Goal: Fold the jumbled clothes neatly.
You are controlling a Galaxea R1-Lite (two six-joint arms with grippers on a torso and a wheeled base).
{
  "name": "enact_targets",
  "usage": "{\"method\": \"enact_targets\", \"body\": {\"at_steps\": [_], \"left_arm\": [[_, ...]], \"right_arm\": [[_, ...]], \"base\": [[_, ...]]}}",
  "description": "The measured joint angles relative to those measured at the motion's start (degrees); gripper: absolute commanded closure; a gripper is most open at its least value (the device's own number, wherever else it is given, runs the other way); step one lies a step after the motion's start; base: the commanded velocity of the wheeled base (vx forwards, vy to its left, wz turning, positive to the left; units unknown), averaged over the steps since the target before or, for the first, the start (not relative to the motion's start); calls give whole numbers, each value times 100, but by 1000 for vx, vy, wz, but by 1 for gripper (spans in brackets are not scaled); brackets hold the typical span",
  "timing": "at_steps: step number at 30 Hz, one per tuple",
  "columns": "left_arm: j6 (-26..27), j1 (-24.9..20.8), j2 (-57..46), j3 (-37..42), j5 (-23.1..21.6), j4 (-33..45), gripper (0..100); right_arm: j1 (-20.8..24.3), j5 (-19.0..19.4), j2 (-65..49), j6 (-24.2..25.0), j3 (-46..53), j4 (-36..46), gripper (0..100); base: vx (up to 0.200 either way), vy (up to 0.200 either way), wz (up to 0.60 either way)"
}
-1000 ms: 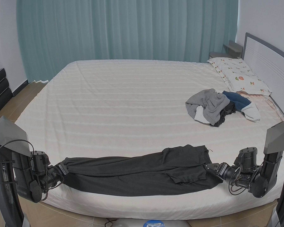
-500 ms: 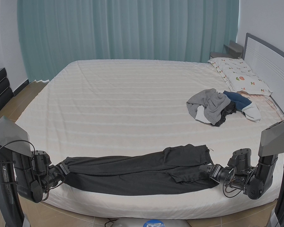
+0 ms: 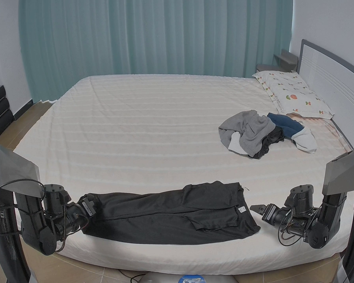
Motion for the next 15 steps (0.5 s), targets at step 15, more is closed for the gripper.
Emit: {"method": "enact_targets", "body": {"at_steps": [15], "left_arm": [[-96,-1195,-723,-1157,606,2211,100]], "right_arm": [[48,-57,0,-2,-20,0,0]], "base": [[0,-200,0]]}}
